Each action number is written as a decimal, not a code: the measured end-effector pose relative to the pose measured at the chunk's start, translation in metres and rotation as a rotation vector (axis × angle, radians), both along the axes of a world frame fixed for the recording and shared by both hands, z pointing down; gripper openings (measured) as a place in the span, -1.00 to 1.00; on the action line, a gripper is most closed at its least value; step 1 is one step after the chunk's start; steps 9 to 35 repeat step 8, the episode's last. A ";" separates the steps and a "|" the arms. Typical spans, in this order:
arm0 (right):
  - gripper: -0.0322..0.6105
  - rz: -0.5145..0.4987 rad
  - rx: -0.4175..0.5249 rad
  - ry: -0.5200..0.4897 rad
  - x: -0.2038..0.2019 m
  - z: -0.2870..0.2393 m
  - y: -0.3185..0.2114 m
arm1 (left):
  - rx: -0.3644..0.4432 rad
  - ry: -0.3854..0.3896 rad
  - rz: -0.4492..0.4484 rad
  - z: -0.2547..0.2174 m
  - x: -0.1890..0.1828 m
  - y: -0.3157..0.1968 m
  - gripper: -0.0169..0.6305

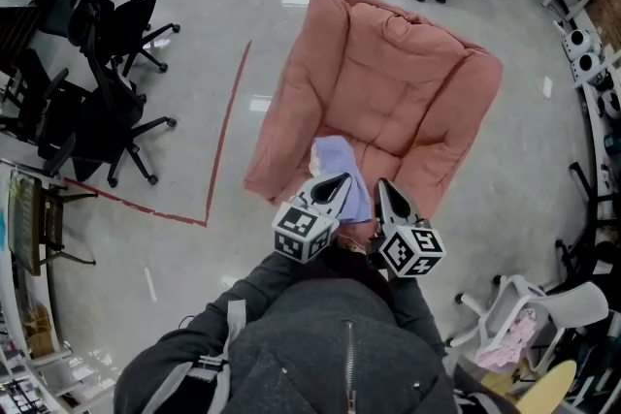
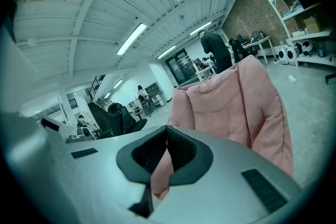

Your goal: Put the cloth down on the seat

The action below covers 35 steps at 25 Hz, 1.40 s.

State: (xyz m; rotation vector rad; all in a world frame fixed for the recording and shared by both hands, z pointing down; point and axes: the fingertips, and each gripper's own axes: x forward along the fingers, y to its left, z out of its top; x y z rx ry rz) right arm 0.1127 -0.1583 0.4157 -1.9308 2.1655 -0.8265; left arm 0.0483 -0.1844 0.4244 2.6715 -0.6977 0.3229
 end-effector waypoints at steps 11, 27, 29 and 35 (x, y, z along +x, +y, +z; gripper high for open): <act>-0.87 -0.010 -0.014 -0.003 -0.004 0.004 0.002 | -0.009 0.008 -0.006 0.002 -0.001 0.000 -0.92; -0.87 -0.010 -0.014 -0.003 -0.004 0.004 0.002 | -0.009 0.008 -0.006 0.002 -0.001 0.000 -0.92; -0.87 -0.010 -0.014 -0.003 -0.004 0.004 0.002 | -0.009 0.008 -0.006 0.002 -0.001 0.000 -0.92; -0.87 -0.010 -0.014 -0.003 -0.004 0.004 0.002 | -0.009 0.008 -0.006 0.002 -0.001 0.000 -0.92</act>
